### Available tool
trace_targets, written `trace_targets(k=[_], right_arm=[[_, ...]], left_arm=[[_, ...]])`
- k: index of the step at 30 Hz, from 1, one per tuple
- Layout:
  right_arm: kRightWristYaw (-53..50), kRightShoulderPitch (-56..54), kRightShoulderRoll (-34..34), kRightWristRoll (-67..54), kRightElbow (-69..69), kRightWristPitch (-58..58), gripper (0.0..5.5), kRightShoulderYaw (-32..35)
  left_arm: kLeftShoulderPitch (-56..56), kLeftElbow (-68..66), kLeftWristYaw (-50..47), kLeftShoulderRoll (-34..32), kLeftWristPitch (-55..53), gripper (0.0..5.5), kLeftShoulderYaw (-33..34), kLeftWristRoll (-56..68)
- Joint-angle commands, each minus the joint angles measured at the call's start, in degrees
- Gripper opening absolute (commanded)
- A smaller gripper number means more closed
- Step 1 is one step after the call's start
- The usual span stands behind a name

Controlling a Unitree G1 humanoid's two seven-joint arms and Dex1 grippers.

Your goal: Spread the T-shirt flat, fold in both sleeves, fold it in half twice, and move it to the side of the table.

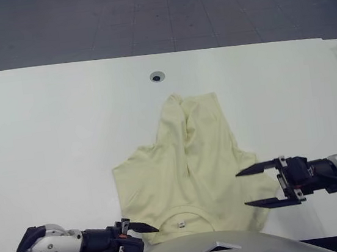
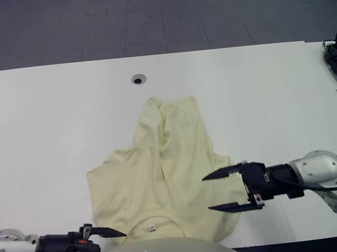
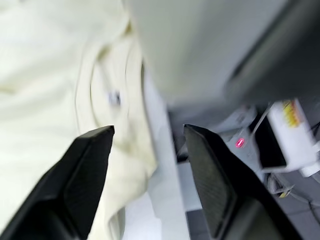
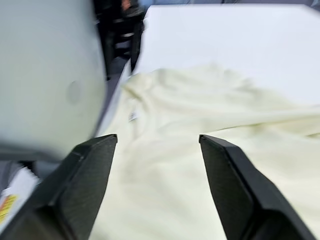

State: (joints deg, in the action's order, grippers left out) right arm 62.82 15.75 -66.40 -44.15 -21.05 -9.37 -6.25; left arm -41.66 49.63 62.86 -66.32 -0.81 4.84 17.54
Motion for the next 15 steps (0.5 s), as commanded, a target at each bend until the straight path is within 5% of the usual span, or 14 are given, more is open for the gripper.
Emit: trace_targets(k=[1, 4, 10, 15], right_arm=[[-7.8, -13.2, 11.0, 11.6, 8.5, 0.5, 3.81, -1.0], [-13.0, -22.7, 16.8, 24.5, 17.5, -1.3, 4.28, -3.6], [-22.4, -40.5, 22.8, 51.5, 41.9, -13.8, 5.15, -11.2], [-27.0, -51.5, 26.2, 61.4, 58.6, -20.9, 5.4, -14.6]], left_arm=[[15.3, -6.9, -1.4, 3.2, -3.9, 3.27, 5.0, 13.0], [27.8, -13.6, -4.8, 5.3, -4.2, 3.77, 0.7, 6.3], [47.3, -28.7, -16.2, 17.8, 2.7, 4.67, -20.9, -27.6], [56.3, -41.9, -22.6, 30.2, 6.2, 5.38, -28.9, -35.7]])
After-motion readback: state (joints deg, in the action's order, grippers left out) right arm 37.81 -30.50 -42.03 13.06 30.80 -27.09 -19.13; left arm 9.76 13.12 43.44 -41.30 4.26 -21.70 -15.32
